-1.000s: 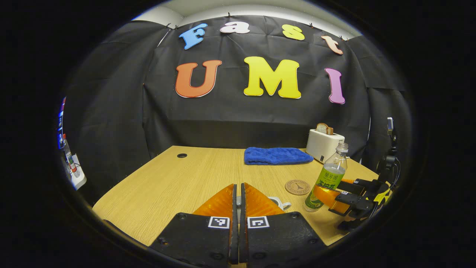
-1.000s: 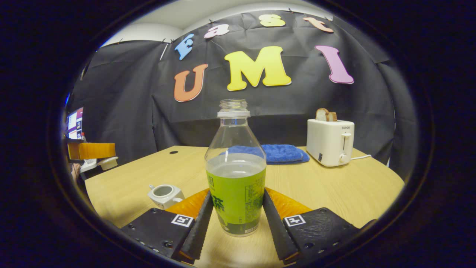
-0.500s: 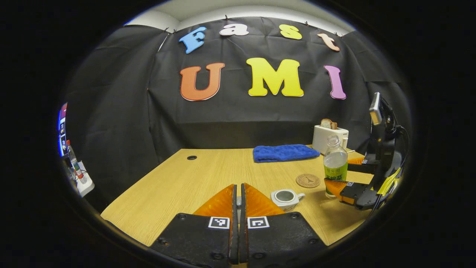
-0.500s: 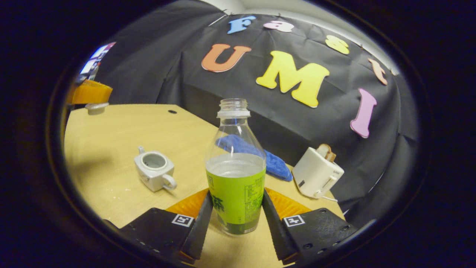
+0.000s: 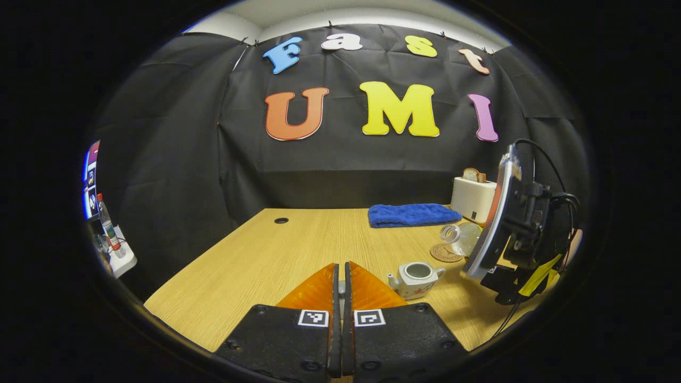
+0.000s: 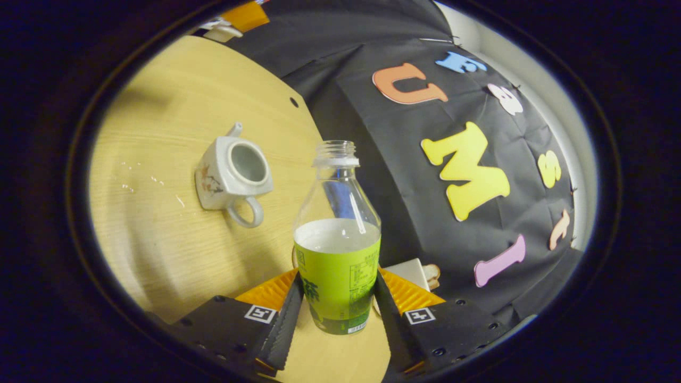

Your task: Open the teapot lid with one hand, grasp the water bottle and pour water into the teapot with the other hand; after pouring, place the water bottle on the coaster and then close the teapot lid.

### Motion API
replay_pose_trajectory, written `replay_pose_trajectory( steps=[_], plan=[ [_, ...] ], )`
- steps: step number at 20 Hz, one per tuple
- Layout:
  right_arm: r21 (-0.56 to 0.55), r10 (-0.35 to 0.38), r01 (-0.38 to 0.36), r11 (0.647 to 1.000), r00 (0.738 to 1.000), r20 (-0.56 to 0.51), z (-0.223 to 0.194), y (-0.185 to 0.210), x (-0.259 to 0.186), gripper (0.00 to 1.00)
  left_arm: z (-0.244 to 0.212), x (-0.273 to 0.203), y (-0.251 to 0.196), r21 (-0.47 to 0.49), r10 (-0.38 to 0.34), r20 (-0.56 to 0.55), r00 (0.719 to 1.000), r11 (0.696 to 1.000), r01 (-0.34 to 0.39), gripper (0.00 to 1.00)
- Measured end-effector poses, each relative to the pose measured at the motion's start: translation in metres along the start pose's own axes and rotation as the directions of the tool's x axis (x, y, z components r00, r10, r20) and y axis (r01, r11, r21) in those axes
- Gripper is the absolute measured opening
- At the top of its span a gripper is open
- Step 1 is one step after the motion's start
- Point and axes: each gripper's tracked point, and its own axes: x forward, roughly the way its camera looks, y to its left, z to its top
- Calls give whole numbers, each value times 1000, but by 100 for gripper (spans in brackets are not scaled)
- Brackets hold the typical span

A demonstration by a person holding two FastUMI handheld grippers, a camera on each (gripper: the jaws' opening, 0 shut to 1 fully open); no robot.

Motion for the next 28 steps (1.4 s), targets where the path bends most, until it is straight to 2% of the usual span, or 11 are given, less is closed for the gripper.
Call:
replay_pose_trajectory(
  steps=[3, 7, 14, 22, 28],
  plan=[
    [-163, -40, 43, 986, 999, 18, 4, -2, 1, 73, -3, 0, -1, 4, -11, 2, 1000, 1000, 11, 3],
    [-322, -75, 85, 943, 996, 42, 5, -7, 2, 73, -8, -1, 0, 0, -27, -1, 1000, 1000, 27, 3],
    [-516, -161, 194, 834, 981, 109, 26, -15, 1, 73, -21, -1, 12, -7, -37, -16, 999, 999, 37, 3],
    [-650, -221, 282, 705, 959, 177, 48, -38, 1, 72, -32, 0, 24, -21, -42, -23, 999, 999, 41, 3],
    [-700, -260, 328, 634, 943, 207, 52, -56, -5, 72, -35, 4, 22, -17, -54, -30, 998, 998, 53, 4]
  ],
)
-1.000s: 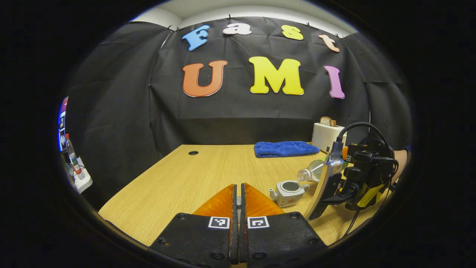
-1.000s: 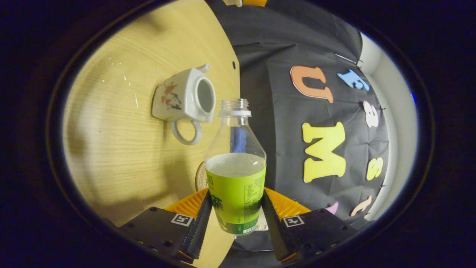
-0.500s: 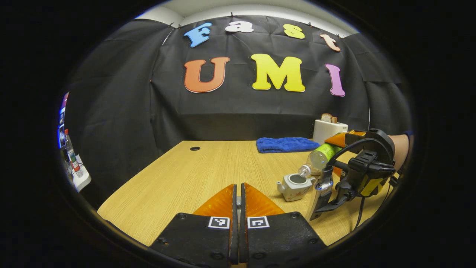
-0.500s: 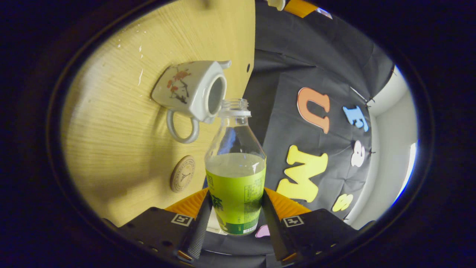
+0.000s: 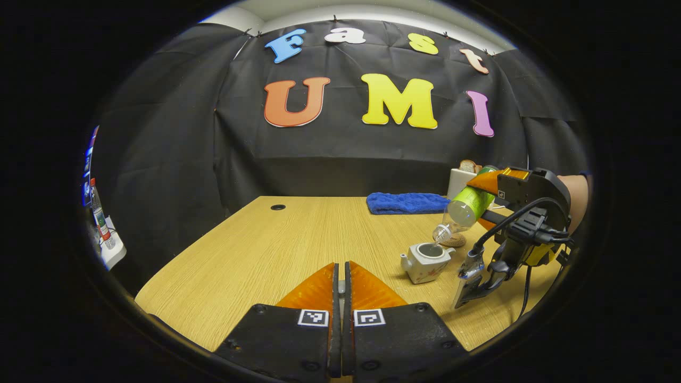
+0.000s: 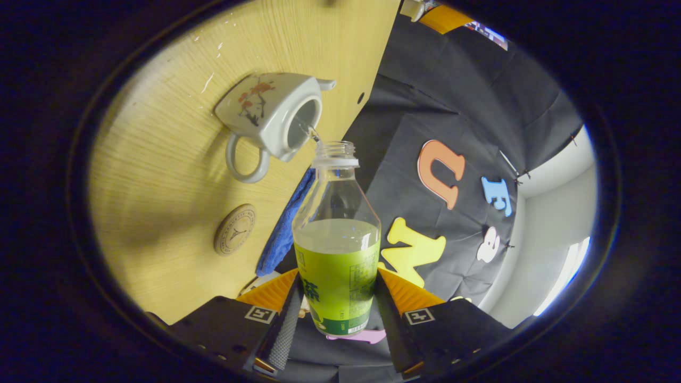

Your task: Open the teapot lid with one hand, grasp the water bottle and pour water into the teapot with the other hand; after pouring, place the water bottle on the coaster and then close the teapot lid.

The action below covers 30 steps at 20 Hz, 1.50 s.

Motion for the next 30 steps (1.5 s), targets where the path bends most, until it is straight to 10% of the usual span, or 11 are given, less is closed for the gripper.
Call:
replay_pose_trajectory(
  steps=[30],
  plan=[
    [-266, -171, 192, 945, 980, 102, 19, -50, -8, 72, -8, -7, -5, 17, -5, -21, 1000, 1000, 5, 3]
  ],
)
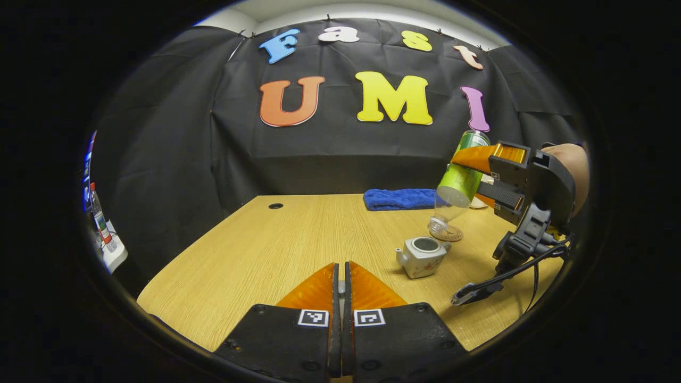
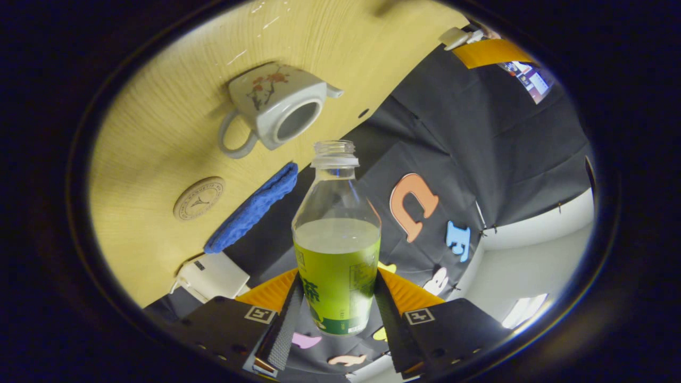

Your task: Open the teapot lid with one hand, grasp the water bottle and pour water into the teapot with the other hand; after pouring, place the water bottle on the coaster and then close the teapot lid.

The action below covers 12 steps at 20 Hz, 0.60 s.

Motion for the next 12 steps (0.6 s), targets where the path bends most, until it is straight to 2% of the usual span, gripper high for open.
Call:
replay_pose_trajectory(
  steps=[4, 6, 8, 10, 12],
  plan=[
    [-6, -32, 32, 999, 999, 8, 4, -4, 0, 72, -2, 2, -2, 3, 2, -10, 1000, 1000, -2, 3],
    [39, -50, 50, 998, 999, 5, 3, -5, 0, 74, -1, 1, -1, 7, 3, -10, 1000, 1000, -3, 4],
    [136, -65, 67, 988, 998, -21, -2, -4, 1, 72, 0, 1, 0, 6, 12, -11, 1000, 1000, -12, 3],
    [261, -12, 24, 965, 999, -45, -8, 10, 0, 72, 0, 2, 1, 1, 14, -13, 1000, 1000, -14, 4],
    [432, 82, -53, 901, 995, -50, -10, 35, 0, 72, 1, 4, -1, 0, 14, -17, 1000, 1000, -14, 4]
  ],
)
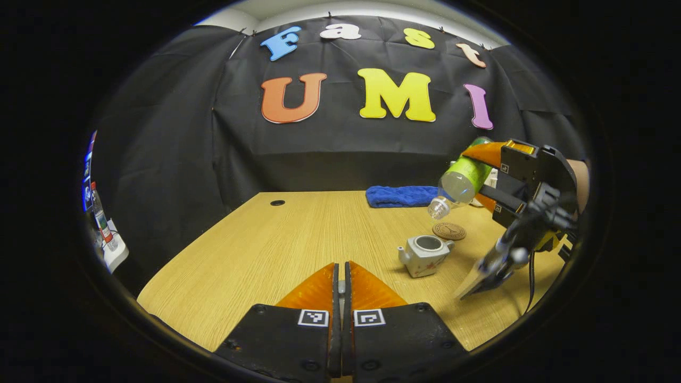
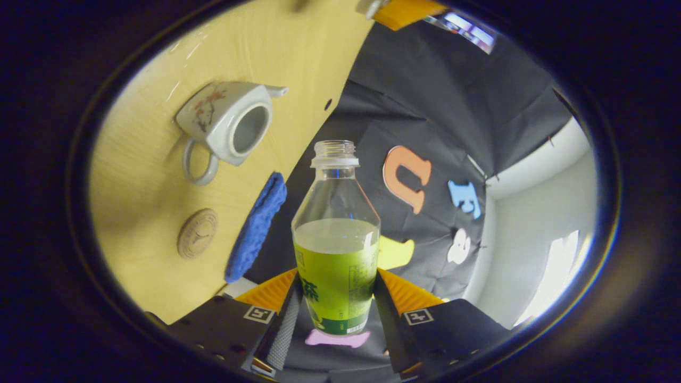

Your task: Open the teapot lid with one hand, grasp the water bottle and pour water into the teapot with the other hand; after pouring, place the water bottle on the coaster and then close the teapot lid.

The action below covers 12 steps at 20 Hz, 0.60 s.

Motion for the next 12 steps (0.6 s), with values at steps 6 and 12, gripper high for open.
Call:
replay_pose_trajectory(
  steps=[6, 12],
  plan=[
    [576, 194, -152, 803, 981, -12, -18, 34, 3, 75, 9, 3, -6, 14, 10, 10, 1000, 1000, -10, 3],
    [932, 194, -146, 332, 977, 84, -15, 20, 17, 75, 36, 3, -2, -10, 49, 41, 998, 999, -49, 4]
  ],
)
